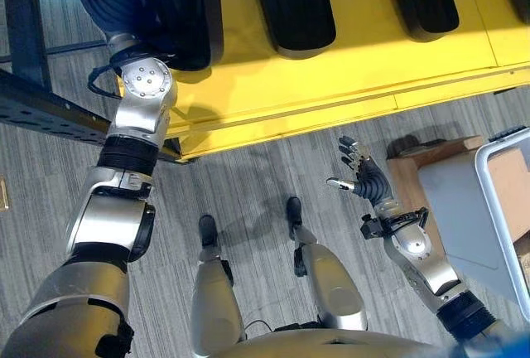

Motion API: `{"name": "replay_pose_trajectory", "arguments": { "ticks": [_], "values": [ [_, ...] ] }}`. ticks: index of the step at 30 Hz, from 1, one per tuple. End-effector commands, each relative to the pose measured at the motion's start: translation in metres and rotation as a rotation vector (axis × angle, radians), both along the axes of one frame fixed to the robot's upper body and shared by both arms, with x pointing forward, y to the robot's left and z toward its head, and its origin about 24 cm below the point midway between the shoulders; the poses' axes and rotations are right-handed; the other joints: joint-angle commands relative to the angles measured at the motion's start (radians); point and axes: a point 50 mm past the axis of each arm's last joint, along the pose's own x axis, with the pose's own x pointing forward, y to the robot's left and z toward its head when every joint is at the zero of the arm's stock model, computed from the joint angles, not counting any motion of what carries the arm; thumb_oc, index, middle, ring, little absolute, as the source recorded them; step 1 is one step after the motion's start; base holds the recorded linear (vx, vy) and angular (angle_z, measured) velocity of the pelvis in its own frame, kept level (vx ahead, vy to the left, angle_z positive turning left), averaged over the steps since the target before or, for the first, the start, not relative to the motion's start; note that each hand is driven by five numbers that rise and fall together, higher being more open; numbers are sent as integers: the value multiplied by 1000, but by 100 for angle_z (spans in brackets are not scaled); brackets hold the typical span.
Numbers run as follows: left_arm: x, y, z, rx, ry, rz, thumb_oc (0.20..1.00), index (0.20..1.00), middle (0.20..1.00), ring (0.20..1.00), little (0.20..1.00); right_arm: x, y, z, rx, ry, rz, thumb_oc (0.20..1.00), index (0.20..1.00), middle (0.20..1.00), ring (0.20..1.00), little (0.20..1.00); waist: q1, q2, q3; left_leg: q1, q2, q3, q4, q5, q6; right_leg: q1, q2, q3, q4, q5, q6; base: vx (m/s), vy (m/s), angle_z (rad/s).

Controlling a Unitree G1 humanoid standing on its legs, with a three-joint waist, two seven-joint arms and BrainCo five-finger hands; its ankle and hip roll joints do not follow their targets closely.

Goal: Move parts from the plastic box to the shelf.

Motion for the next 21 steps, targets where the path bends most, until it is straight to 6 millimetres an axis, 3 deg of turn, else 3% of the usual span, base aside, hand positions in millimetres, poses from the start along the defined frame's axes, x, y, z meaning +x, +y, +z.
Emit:
{"name": "replay_pose_trajectory", "arguments": {
  "ticks": [1, 8, 21],
  "values": [
    [-2, 1, 20, -10, -95, -21, 200, 200, 200, 200, 200, -4, -7, 13, 63, -69, -9, 1000, 1000, 1000, 1000, 1000, 1, 22, -69, -50, 38, 24, 88, -11, 2, -38, -51, -12, 170, -79, 51, 13, -3, 8],
    [5, 15, 25, -7, -23, -1, 200, 200, 200, 200, 200, -7, -10, 10, 58, -51, 0, 1000, 1000, 1000, 1000, 1000, -1, 18, -66, -97, 36, 8, 140, -30, 7, -70, -50, -17, 210, -94, 47, 2, 2, 2],
    [19, 19, 18, -149, 56, -69, 200, 200, 200, 200, 200, -5, -8, 16, 29, -61, 34, 1000, 1000, 1000, 1000, 1000, -4, 37, -75, -234, 28, -37, 274, -74, 15, -185, -51, -30, 343, -145, 36, -17, 9, 4]
  ]
}}
